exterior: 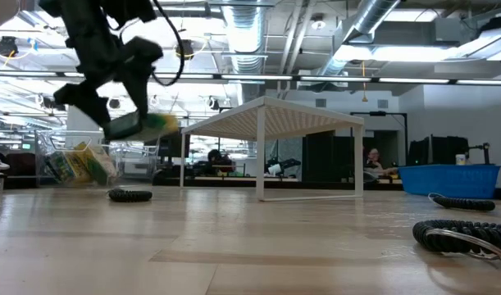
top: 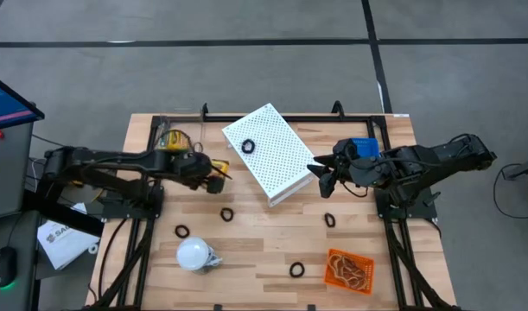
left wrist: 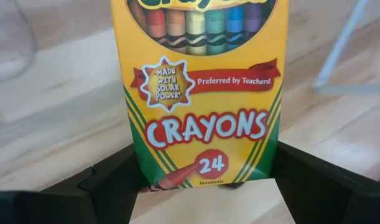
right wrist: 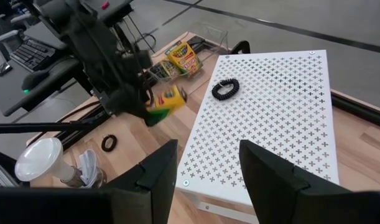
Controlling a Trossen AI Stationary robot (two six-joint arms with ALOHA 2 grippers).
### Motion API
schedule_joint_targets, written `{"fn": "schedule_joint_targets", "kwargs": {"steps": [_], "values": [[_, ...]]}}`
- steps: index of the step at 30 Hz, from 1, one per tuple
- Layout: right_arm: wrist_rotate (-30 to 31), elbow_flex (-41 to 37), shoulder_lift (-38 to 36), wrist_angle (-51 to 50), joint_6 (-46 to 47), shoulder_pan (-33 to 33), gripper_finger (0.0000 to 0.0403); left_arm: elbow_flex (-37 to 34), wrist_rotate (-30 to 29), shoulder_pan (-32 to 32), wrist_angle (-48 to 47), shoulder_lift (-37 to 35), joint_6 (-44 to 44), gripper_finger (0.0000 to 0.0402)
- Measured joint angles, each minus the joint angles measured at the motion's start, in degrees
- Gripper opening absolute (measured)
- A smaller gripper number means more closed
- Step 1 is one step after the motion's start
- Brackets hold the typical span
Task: Pick & Place Office Desk Supplies
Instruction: Put the crayon box into the transparent bin
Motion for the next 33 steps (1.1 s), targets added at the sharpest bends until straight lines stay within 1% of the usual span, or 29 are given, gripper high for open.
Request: {"fn": "schedule_joint_targets", "kwargs": {"steps": [5,12,14,17,23,27,33], "values": [[0.1,0.0,0.0,-0.2,0.0,0.0,0.0169,0.0,-2.1,1.0,-0.3,-5.5,-2.1,0.0321],[0.2,0.0,0.0,-0.4,0.0,0.0,0.0169,0.1,-8.8,4.8,-0.2,-10.5,-3.2,0.0321],[0.2,0.0,0.0,-0.4,0.0,0.0,0.0169,0.0,-9.5,6.7,-0.5,-11.3,-2.0,0.0321],[0.2,0.0,0.0,-0.5,0.0,0.0,0.0169,0.0,-10.0,10.0,0.7,-11.5,3.7,0.0321],[0.2,0.0,0.0,-0.6,0.0,-0.1,0.0169,1.5,-10.0,17.7,0.2,-10.2,12.1,0.0321],[0.1,0.0,0.0,-0.6,0.0,-0.5,0.0169,5.7,-9.8,23.0,-2.6,-7.1,19.5,0.0321],[0.0,0.0,0.0,-0.6,0.0,-0.9,0.0169,14.9,-9.9,29.9,-14.4,1.9,26.3,0.0321]]}}
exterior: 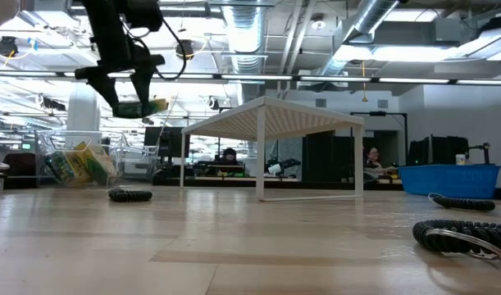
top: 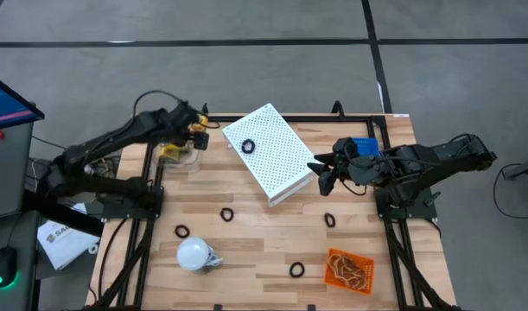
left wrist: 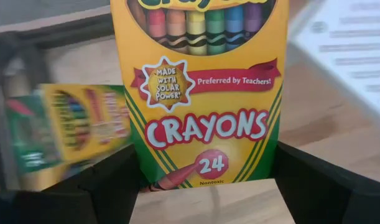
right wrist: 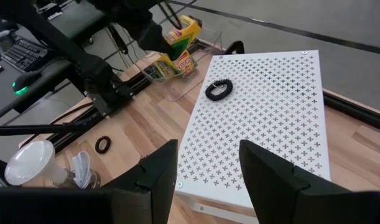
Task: Pick & Place Office Desk Supplies
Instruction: Put the crayon box into the transparent bin
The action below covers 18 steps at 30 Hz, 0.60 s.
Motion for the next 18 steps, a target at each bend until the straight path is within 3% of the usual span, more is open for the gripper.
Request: {"fn": "schedule_joint_targets", "kwargs": {"steps": [5,10,18], "values": [[0.0,0.0,0.0,0.0,0.0,0.0,0.0169,5.0,-1.7,4.1,-7.8,7.5,0.5,0.0321],[0.1,0.0,0.0,0.0,0.0,0.0,0.0169,5.4,-2.3,7.3,-12.9,13.3,0.9,0.0321],[0.1,0.0,0.0,-0.1,0.0,0.2,0.0169,5.4,-2.4,7.9,-11.7,14.0,3.6,0.0324]]}}
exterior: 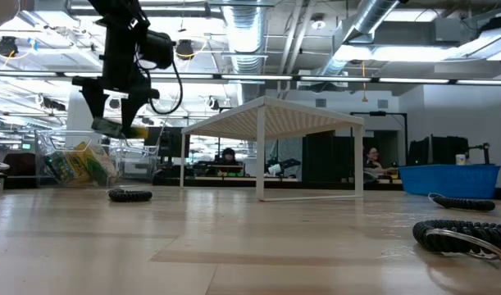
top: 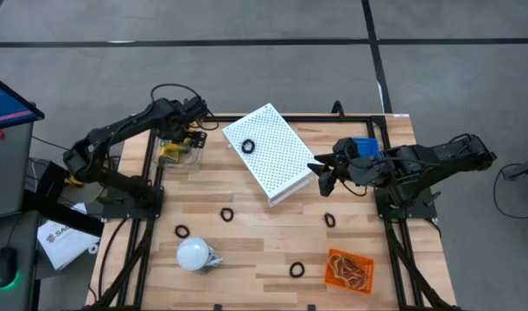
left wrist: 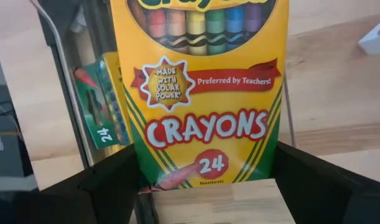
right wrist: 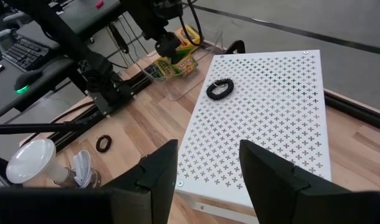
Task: Pick & Place Office Desk Supplies
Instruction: Put the crayon box into the transparent bin, then put the black spring keychain into the blue bin
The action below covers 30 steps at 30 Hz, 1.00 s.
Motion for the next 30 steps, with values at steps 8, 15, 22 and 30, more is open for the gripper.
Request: {"fn": "schedule_joint_targets", "kwargs": {"steps": [8,15,22,30], "values": [[0.0,0.0,0.0,-0.9,0.0,0.0,0.0169,0.0,-0.6,-0.1,0.3,-4.5,0.0,0.0342],[0.0,0.0,0.0,-1.4,-0.4,0.0,0.0169,0.0,-3.8,0.5,1.7,-8.0,-1.6,0.0345],[-0.1,0.0,0.0,-1.8,-1.1,0.0,0.0169,-1.5,-2.9,2.3,1.2,-5.5,-1.2,0.0342],[-0.1,0.0,0.0,-3.4,-0.1,0.0,0.0169,-2.4,-1.6,2.1,1.8,-6.1,-1.5,0.0344]]}}
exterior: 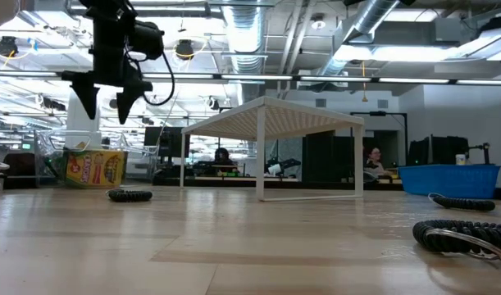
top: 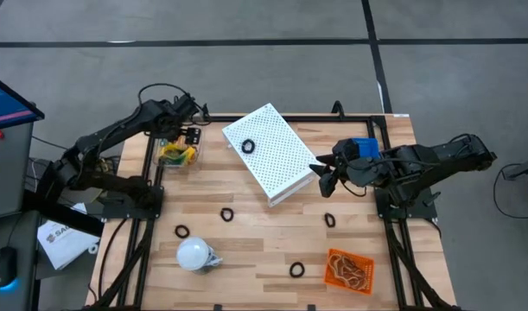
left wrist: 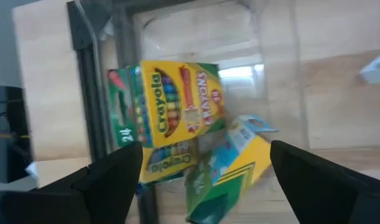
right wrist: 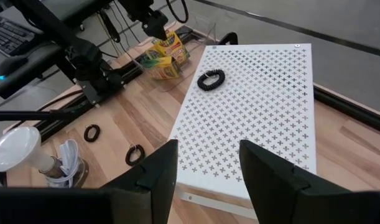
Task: Pick & Place Office Desk Supplies
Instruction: Put the black spring keychain into the blue bin
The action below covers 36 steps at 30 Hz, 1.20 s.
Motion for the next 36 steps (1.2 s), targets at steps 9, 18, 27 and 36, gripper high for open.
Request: {"fn": "schedule_joint_targets", "kwargs": {"steps": [9,18,27,36], "values": [[0.0,0.0,0.0,-0.9,0.0,0.0,0.0169,0.0,25.3,-2.6,18.5,-3.5,6.1,0.0342],[0.1,0.0,0.0,-0.9,0.9,0.0,0.0169,0.0,43.2,-11.6,45.0,-5.3,1.3,0.0341],[0.1,0.0,0.0,-0.8,1.6,0.0,0.0169,0.0,39.6,-16.9,55.5,-1.0,4.3,0.0341],[-0.3,0.0,0.0,0.8,2.2,0.0,0.0169,11.3,22.3,-22.9,31.3,4.2,29.0,0.0341]]}}
